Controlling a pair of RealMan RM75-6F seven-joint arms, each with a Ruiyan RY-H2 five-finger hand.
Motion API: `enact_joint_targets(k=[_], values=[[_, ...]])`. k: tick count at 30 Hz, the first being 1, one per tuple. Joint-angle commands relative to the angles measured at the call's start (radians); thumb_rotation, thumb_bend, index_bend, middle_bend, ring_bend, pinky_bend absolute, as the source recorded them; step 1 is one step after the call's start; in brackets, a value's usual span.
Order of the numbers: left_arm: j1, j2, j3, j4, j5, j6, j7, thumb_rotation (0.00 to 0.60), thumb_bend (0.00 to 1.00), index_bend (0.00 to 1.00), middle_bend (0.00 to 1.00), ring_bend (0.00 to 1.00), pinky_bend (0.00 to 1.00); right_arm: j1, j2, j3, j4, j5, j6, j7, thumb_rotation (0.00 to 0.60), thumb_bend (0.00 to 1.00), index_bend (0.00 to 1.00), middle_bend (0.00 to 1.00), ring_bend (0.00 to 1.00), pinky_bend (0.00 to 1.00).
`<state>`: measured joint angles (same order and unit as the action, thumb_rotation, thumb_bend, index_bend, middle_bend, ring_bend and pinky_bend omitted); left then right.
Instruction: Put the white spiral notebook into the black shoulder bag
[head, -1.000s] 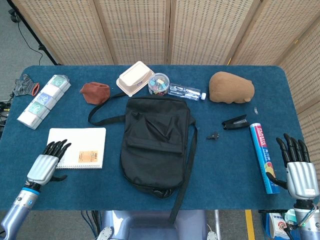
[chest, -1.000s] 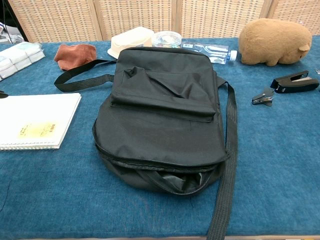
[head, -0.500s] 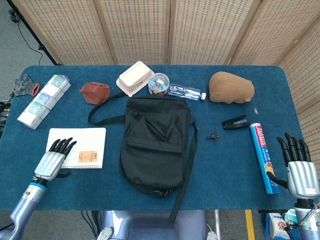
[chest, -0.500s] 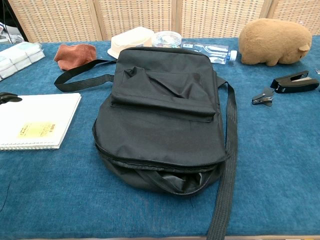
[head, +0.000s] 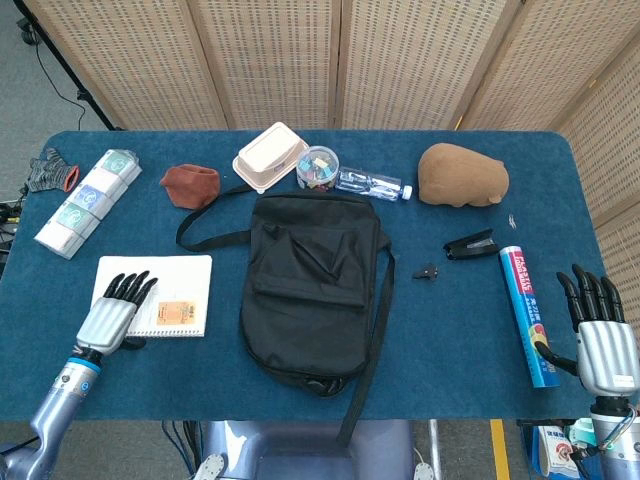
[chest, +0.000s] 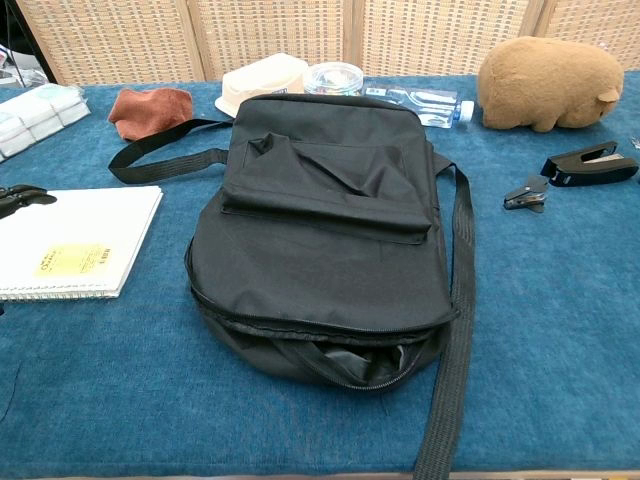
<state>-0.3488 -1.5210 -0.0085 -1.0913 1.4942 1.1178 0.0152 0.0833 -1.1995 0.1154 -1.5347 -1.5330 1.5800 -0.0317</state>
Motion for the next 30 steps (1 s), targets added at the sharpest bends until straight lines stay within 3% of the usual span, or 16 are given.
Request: enact_joint_targets(k=[1,4,7,16,30], values=[[-0.006,-0.008,-0.004,0.006,-0.004,-0.003,0.011,0.600,0.31,0.00,0.00,0.00,0.00,0.001,0.001,0.001,-0.001,0.001,0.000,0.002,0.600,0.00,0.00,0.00,0.00,0.00],[-0.010,-0.016,-0.009,0.008,-0.013,-0.003,0.015,0.600,0.54,0.00,0.00,0.00,0.00,0.000,0.002,0.001,-0.002,0.001,0.000,0.005,0.600,0.00,0.00,0.00,0.00,0.00],[-0.010,-0.015,-0.009,0.004,-0.015,0.000,0.009,0.600,0.68,0.00,0.00,0.00,0.00,0.000,0.003,0.001,-0.003,0.002,0.000,0.008,0.600,0.00,0.00,0.00,0.00,0.00],[-0.005,0.008,-0.014,-0.013,-0.019,0.031,-0.002,0.600,0.87,0.00,0.00,0.00,0.00,0.001,0.004,-0.001,-0.005,0.003,-0.005,0.015,0.600,0.00,0.00,0.00,0.00,0.00],[-0.022,0.002,-0.022,0.001,-0.037,0.018,0.005,0.600,0.90,0.00,0.00,0.00,0.00,0.003,0.006,-0.002,-0.010,0.004,-0.010,0.014,0.600,0.00,0.00,0.00,0.00,0.00]])
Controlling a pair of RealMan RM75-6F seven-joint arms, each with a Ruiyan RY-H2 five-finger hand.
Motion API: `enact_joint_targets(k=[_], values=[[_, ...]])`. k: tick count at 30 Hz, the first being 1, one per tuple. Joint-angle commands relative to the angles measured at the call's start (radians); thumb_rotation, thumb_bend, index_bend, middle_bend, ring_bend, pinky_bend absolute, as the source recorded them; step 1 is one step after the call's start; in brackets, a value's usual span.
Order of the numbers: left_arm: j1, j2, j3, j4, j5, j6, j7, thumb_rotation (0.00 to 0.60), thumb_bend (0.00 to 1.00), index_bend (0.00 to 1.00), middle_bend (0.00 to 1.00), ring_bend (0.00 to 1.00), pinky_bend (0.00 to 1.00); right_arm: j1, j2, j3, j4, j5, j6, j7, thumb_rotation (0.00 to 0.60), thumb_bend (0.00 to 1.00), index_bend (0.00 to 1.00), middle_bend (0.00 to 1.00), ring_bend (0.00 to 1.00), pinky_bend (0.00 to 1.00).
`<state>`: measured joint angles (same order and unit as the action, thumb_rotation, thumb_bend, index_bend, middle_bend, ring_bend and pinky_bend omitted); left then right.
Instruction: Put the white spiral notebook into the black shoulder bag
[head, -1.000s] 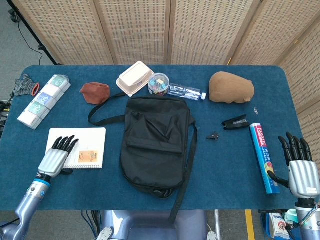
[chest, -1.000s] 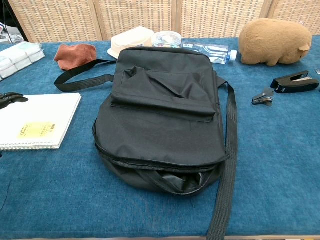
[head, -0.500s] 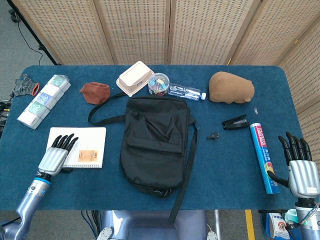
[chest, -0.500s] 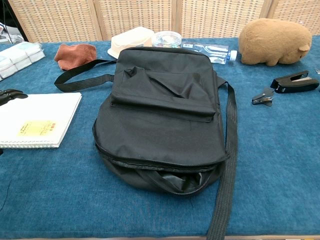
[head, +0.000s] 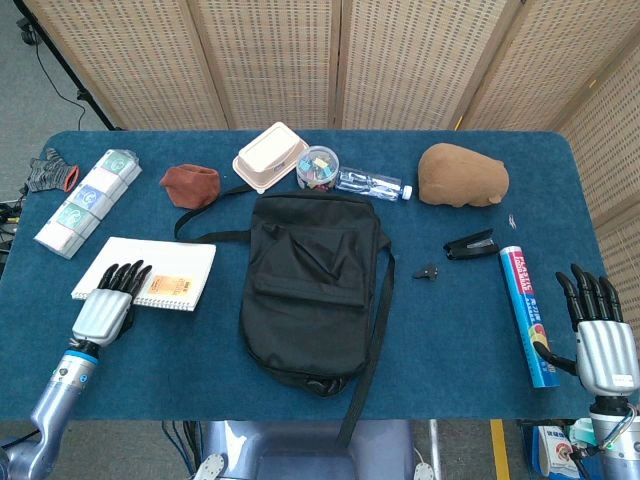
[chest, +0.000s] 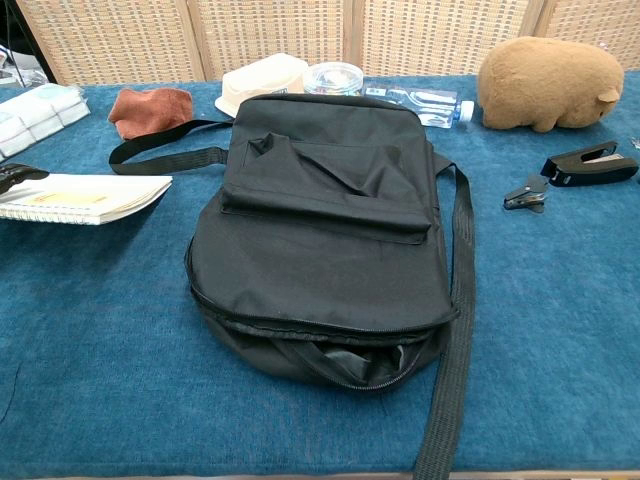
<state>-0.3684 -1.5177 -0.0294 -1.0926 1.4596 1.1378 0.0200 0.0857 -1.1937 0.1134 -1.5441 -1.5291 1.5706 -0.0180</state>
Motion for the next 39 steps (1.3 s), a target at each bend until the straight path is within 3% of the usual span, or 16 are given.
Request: enact_joint_targets(k=[1,12,17,19,20,25,28,31,39], values=[[-0.005,-0.002,-0.003,0.005,-0.003,-0.005,0.002,0.600,0.90,0.00,0.00,0.00,0.00,0.000,0.001,0.000,-0.001,0.001,-0.002,0.001,0.600,0.00,0.00,0.00,0.00,0.00],[-0.047,-0.007,-0.026,0.011,-0.037,-0.062,0.017,0.600,0.84,0.00,0.00,0.00,0.00,-0.001,0.007,-0.004,-0.011,0.002,-0.008,0.010,0.600,0.00,0.00,0.00,0.00,0.00],[-0.055,-0.023,-0.039,0.026,-0.053,-0.058,0.045,0.600,0.84,0.00,0.00,0.00,0.17,0.000,0.009,-0.004,-0.011,0.005,-0.012,0.019,0.600,0.00,0.00,0.00,0.00,0.00],[-0.055,-0.032,-0.041,0.042,-0.049,-0.043,0.047,0.600,0.85,0.02,0.07,0.05,0.29,0.000,0.010,-0.004,-0.011,0.006,-0.012,0.023,0.600,0.00,0.00,0.00,0.00,0.00],[-0.054,-0.039,-0.042,0.055,-0.046,-0.031,0.049,0.600,0.85,0.05,0.11,0.08,0.33,0.000,0.011,-0.004,-0.011,0.006,-0.013,0.024,0.600,0.00,0.00,0.00,0.00,0.00],[-0.049,-0.064,-0.045,0.104,-0.025,0.023,0.025,0.600,0.85,0.45,0.48,0.34,0.55,0.001,0.011,-0.006,-0.012,0.005,-0.015,0.024,0.600,0.00,0.00,0.00,0.00,0.00],[-0.048,-0.073,-0.048,0.130,-0.009,0.055,-0.002,0.600,0.88,0.59,0.58,0.41,0.61,0.003,0.011,-0.010,-0.014,0.003,-0.023,0.024,0.600,0.00,0.00,0.00,0.00,0.00],[-0.052,-0.073,-0.053,0.152,0.013,0.098,-0.038,0.600,0.90,0.67,0.65,0.46,0.64,0.009,0.020,-0.020,-0.026,-0.005,-0.043,0.027,0.600,0.00,0.00,0.00,0.00,0.00],[-0.083,-0.018,-0.098,0.119,0.049,0.196,-0.024,0.600,0.92,0.73,0.68,0.49,0.66,0.114,0.184,-0.075,-0.179,-0.089,-0.248,0.173,0.600,0.00,0.00,0.00,0.00,0.00]])
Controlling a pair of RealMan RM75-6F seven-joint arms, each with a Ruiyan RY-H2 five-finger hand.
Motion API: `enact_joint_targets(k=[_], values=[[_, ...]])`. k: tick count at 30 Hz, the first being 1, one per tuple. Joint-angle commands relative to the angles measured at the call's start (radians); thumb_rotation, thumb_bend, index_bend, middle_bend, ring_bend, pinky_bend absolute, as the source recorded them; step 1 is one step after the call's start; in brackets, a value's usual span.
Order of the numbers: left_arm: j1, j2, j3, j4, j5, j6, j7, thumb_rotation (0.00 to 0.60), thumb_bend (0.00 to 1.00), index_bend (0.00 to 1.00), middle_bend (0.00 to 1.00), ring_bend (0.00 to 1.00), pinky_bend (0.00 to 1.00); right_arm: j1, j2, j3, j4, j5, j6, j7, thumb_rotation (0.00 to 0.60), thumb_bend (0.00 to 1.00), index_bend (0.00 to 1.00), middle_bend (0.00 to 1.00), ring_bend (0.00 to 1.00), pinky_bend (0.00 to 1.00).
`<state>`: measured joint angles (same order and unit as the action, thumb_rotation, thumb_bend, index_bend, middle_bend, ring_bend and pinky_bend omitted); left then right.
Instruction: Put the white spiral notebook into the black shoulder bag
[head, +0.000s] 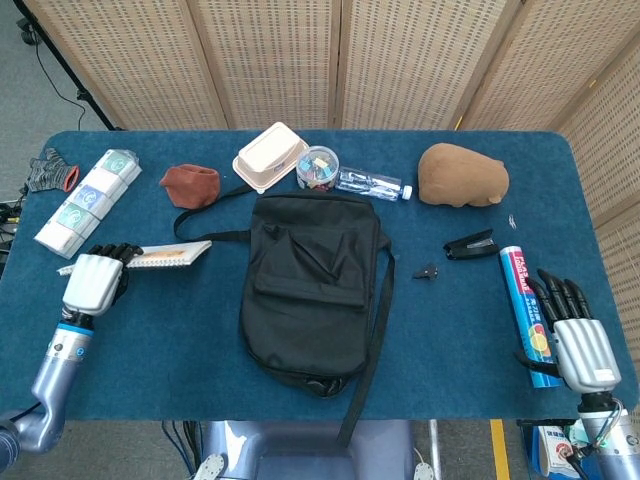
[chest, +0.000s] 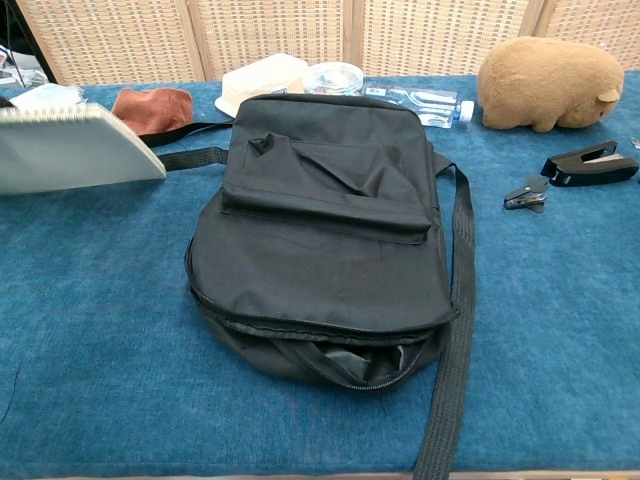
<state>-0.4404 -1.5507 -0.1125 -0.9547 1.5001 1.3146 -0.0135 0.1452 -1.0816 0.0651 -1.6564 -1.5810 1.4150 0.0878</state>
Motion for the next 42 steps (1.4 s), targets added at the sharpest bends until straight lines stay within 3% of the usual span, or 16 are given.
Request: enact_joint_targets(k=[1,7,13,22,29,42], values=[[-0.017,0.026,-0.023,-0.032,0.013,0.033,0.017,0.600,0.92,0.73,0.69,0.49,0.67,0.072,0.086,-0.034,-0.085,-0.048,-0.124,0.085,0.600,0.00,0.00,0.00,0.00,0.00],[-0.039,0.109,-0.055,-0.163,0.027,0.070,0.107,0.600,0.92,0.74,0.69,0.49,0.67,0.163,0.117,-0.038,-0.141,-0.074,-0.250,0.124,0.600,0.00,0.00,0.00,0.00,0.00],[-0.044,0.183,-0.075,-0.293,0.034,0.098,0.171,0.600,0.92,0.74,0.69,0.50,0.67,0.251,0.059,-0.010,-0.175,-0.025,-0.370,0.036,0.600,0.00,0.04,0.02,0.00,0.03],[-0.021,0.261,-0.073,-0.397,0.056,0.148,0.206,0.600,0.92,0.74,0.69,0.50,0.67,0.356,-0.031,0.056,-0.220,0.107,-0.478,-0.113,0.600,0.00,0.08,0.05,0.00,0.05],[-0.003,0.289,-0.073,-0.411,0.070,0.189,0.189,0.600,0.91,0.74,0.69,0.50,0.67,0.412,-0.109,0.021,-0.280,0.076,-0.533,-0.217,0.600,0.00,0.13,0.12,0.03,0.10],[0.007,0.271,-0.065,-0.368,0.062,0.192,0.156,0.600,0.91,0.74,0.69,0.50,0.67,0.487,-0.334,0.019,-0.194,0.089,-0.558,-0.367,0.600,0.00,0.19,0.16,0.07,0.13]])
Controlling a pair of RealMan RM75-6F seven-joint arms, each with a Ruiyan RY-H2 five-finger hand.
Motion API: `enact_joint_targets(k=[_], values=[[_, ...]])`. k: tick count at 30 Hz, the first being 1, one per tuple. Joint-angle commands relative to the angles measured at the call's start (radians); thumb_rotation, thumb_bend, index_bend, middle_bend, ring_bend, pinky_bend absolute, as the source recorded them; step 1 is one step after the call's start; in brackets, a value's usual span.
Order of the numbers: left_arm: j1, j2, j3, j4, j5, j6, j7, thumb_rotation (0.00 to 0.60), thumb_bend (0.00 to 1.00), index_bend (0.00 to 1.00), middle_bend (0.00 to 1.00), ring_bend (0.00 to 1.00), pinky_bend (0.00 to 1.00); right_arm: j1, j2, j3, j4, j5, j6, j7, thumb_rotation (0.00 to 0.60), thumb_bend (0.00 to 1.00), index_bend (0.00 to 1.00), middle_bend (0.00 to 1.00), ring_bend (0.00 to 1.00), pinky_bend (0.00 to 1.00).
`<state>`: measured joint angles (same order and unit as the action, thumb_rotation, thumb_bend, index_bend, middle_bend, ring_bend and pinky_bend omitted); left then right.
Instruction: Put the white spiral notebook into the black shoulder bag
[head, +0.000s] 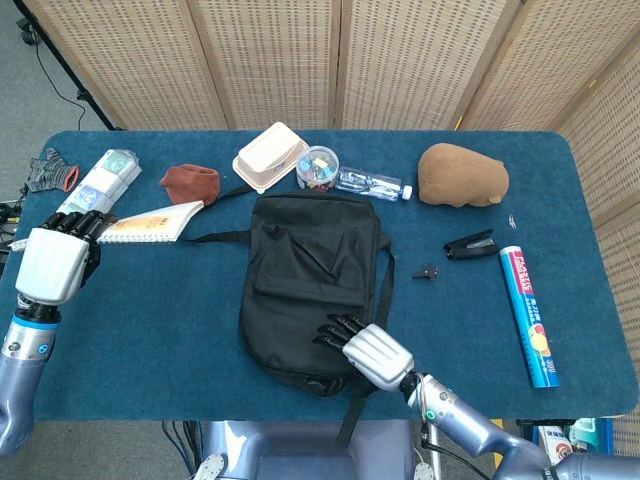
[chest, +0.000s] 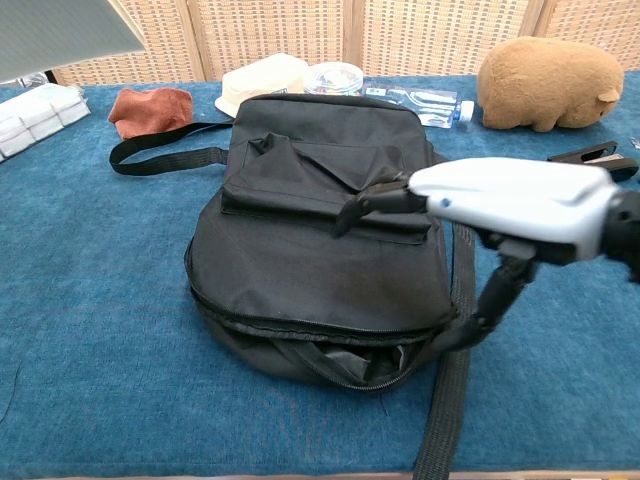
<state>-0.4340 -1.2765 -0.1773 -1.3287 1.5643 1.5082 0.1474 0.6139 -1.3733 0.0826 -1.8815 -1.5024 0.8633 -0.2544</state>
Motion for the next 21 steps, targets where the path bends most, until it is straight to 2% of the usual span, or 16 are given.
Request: enact_joint_targets(k=[1,7,11,21], values=[[0.000,-0.005,0.000,0.010,-0.004,-0.002,-0.008,0.600,0.91,0.74,0.69,0.50,0.67,0.024,-0.058,0.005,0.041,0.022,-0.009,-0.030,0.600,0.00,0.19,0.16,0.07,0.13],[0.000,-0.015,0.000,0.030,-0.012,-0.008,-0.026,0.600,0.91,0.74,0.69,0.50,0.67,0.057,-0.127,0.034,0.070,0.092,-0.021,-0.092,0.600,0.00,0.19,0.16,0.07,0.13],[-0.001,-0.023,-0.002,0.039,-0.019,-0.011,-0.041,0.600,0.91,0.74,0.69,0.50,0.67,0.091,-0.195,0.061,0.094,0.186,-0.026,-0.180,0.600,0.00,0.19,0.17,0.07,0.13],[0.002,-0.030,-0.002,0.054,-0.024,-0.006,-0.065,0.600,0.91,0.74,0.69,0.50,0.67,0.122,-0.231,0.054,0.106,0.300,-0.008,-0.262,0.600,0.00,0.20,0.17,0.07,0.13]])
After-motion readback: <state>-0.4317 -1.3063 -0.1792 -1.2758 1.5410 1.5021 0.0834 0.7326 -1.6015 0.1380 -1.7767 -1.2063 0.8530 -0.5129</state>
